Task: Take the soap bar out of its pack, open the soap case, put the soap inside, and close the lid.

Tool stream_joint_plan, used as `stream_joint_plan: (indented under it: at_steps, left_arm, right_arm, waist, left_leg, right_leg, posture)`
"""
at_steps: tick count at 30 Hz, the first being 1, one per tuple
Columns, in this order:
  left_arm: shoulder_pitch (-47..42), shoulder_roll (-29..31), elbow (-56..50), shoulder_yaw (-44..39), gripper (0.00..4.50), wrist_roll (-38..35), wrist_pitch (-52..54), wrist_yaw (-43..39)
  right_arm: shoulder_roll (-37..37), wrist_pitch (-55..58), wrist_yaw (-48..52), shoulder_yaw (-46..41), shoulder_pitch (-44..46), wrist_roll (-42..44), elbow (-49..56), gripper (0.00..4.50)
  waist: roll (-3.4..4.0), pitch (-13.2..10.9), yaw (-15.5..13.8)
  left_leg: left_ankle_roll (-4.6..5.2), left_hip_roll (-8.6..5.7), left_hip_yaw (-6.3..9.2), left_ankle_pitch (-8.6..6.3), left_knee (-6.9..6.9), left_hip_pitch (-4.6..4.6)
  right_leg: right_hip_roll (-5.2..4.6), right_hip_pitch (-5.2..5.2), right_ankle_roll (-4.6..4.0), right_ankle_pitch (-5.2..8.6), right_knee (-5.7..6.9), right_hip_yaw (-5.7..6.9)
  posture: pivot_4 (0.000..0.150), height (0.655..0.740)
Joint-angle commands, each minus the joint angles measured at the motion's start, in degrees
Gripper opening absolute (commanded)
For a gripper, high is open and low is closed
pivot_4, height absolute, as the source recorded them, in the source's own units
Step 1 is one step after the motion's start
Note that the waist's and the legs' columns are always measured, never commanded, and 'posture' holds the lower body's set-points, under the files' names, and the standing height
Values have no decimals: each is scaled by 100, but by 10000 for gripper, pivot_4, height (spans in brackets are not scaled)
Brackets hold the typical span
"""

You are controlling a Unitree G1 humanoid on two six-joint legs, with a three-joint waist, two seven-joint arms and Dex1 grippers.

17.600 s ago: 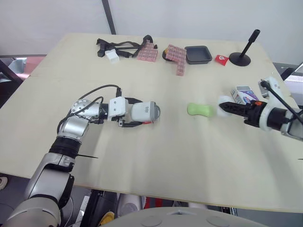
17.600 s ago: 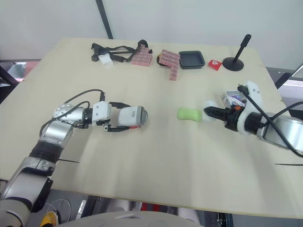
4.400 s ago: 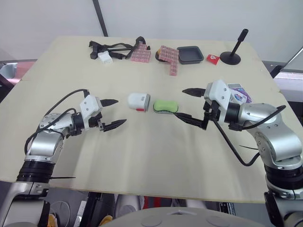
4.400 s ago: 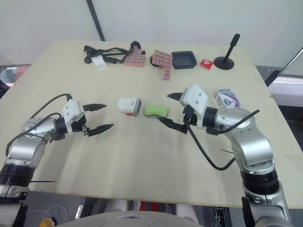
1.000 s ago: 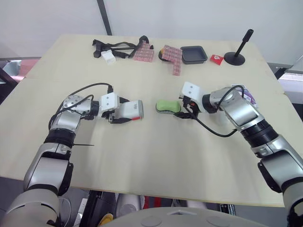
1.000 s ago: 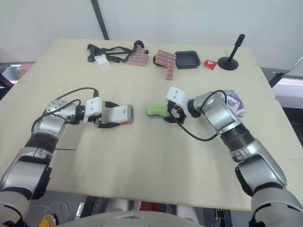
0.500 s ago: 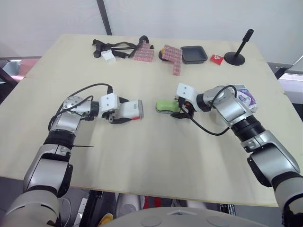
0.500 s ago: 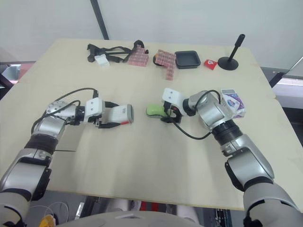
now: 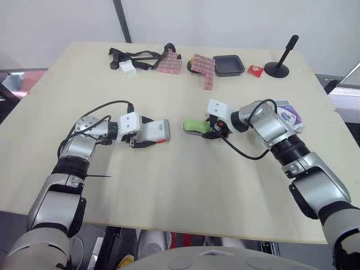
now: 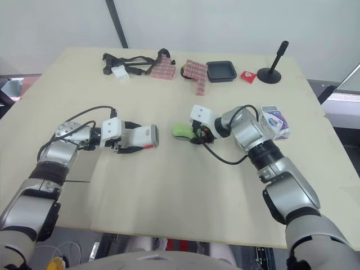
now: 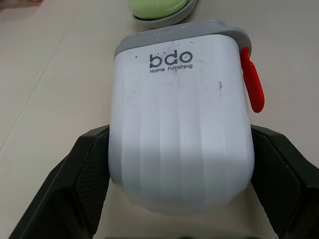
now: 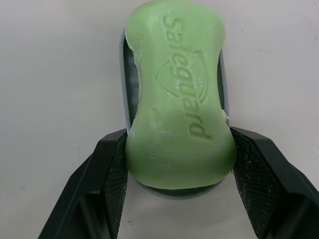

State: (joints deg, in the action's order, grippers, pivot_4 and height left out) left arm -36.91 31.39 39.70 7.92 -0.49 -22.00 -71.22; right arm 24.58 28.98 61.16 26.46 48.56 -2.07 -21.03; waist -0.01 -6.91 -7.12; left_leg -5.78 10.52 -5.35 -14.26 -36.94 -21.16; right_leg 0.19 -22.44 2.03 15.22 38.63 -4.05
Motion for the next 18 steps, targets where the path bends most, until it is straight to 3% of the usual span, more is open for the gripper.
stream_joint_plan:
  at_steps: [1,13,18]
  left_arm:
    - [-25,80,-61,-64,34581,-95,-109,39]
    - [347,85,-819,54,34581,-422,131,-481]
    - [517,-108,-1396,209,34581,-498,445,-440]
  right_arm:
    - [99,151,-5,-6,-111,-130,104,25407]
    - [1407,1215,263,-216,-1197,179,3266,25407]
    - [1537,1916,109,-345,-1260,370,4207,25407]
  waist:
    - [0,0,-6]
    - [1,-1,-64]
    - [3,-2,-36]
  left_leg:
    - [0,0,0,0,0,0]
    - [2,2,1,-2,2,-24]
    - [0,6,0,-1,2,-19]
  right_leg:
    - [0,0,0,0,0,0]
    - [1,-3,0,0,-15,-7]
    - [0,-6,0,0,-13,-7]
  posture:
    - [1500,7400]
    - [1500,7400]
    - [1500,7400]
